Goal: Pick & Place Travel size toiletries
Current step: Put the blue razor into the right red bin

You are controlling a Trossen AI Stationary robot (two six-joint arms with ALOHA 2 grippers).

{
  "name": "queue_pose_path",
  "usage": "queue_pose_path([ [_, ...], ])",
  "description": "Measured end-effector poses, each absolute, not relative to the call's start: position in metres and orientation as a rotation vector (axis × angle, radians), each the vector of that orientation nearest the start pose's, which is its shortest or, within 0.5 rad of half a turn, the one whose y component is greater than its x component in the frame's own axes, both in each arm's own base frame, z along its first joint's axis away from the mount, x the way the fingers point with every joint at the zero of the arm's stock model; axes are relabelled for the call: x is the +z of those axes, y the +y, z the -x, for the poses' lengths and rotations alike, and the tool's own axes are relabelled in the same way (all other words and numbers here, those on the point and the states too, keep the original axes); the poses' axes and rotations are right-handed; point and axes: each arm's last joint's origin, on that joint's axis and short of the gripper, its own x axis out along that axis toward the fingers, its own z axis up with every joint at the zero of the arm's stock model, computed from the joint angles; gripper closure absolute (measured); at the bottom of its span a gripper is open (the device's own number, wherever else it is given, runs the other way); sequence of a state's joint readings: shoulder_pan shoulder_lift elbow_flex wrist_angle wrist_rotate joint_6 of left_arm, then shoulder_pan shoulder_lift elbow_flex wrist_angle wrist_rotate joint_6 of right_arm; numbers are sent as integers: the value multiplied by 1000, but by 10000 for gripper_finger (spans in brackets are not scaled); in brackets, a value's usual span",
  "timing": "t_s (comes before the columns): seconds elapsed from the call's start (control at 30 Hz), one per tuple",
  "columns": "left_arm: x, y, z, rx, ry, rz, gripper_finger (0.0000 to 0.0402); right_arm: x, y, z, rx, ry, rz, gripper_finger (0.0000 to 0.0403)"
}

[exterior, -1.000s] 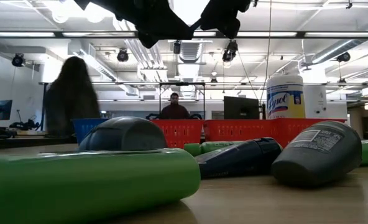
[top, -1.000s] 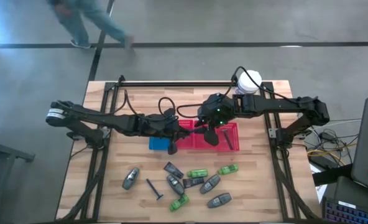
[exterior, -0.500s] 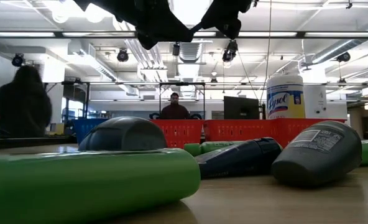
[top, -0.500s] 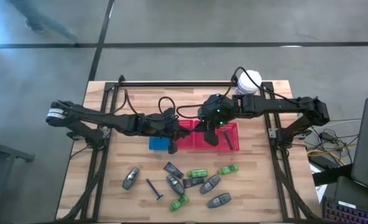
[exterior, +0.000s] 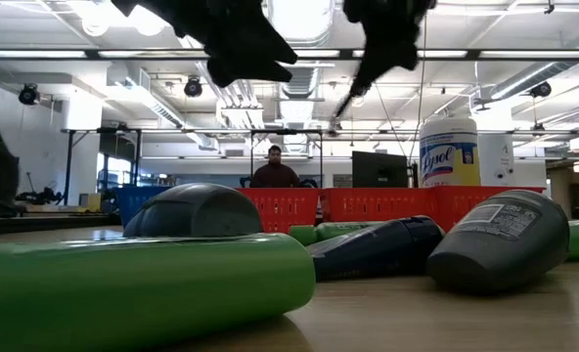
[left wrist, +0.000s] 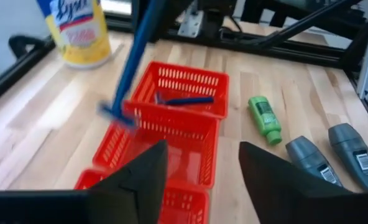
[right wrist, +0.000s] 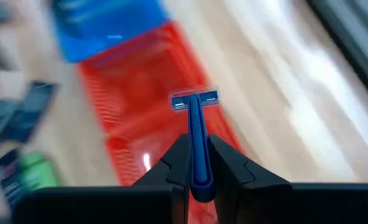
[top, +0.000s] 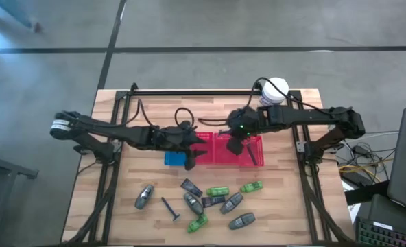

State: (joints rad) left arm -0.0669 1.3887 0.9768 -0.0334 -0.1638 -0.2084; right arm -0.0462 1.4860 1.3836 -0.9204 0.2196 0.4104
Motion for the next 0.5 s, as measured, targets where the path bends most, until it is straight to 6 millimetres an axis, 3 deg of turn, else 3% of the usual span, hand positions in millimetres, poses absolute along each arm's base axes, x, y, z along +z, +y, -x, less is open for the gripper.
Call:
queue_pose_path([
  [0.13, 281, -15, -301, 169, 454, 171, 181, 319, -7, -266, -663, 962, -373, 372],
  [0.27, 282, -14, -297, 192, 469, 148, 185, 309, 15, -232, -774, 888, -571, 372],
  [0.4, 282, -14, -297, 183, 472, 103, 190, 280, 35, -203, -893, 796, -715, 372],
  [0.5, 282, -12, -297, 181, 475, 77, 191, 257, 42, -195, -950, 704, -787, 372],
])
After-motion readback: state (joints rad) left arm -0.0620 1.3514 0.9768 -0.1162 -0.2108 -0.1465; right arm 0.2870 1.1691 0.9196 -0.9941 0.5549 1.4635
